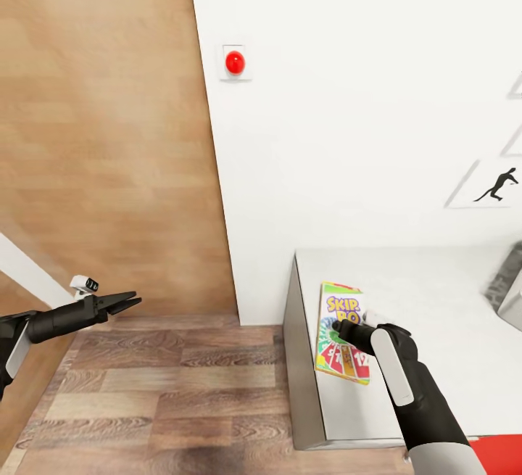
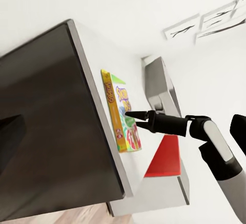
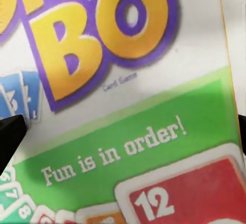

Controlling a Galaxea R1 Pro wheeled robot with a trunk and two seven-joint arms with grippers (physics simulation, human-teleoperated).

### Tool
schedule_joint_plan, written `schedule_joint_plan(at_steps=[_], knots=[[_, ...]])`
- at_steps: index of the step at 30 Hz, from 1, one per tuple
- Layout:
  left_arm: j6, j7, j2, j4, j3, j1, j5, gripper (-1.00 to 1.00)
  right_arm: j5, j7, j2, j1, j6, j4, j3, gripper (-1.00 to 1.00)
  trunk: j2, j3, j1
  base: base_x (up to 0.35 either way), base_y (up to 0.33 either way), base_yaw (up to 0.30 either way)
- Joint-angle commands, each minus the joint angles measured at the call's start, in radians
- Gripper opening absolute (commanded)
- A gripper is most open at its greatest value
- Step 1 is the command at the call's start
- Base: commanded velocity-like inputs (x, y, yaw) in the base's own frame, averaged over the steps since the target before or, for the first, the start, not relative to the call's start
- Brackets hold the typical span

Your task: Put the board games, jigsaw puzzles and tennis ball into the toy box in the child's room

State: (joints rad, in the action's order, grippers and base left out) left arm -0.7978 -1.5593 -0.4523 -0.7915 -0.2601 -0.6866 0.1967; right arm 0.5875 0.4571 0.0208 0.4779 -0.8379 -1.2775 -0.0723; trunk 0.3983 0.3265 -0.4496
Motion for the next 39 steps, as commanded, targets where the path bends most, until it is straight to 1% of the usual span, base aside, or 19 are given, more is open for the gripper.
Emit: schedule_joint_plan(at_steps=[1,14,39], knots=[[-0.011,-0.004,0.0,0.0,0.001,-0.001,0.0,1.0,0.012,0.009,0.001,0.001,-0.003,-0.001,-0.001,1.0,0.002,0.002,0.0,-0.09,0.002,0.0],[-0.011,-0.005,0.0,0.0,-0.001,-0.001,0.0,1.0,0.012,0.009,0.001,0.001,-0.004,-0.001,-0.003,1.0,0.002,0.002,0.0,-0.031,0.025,0.0],[-0.011,-0.004,0.0,0.0,0.0,-0.001,0.0,1.0,0.012,0.009,0.001,0.001,-0.004,-0.001,-0.003,1.0,0.002,0.002,0.0,-0.023,0.061,0.0]])
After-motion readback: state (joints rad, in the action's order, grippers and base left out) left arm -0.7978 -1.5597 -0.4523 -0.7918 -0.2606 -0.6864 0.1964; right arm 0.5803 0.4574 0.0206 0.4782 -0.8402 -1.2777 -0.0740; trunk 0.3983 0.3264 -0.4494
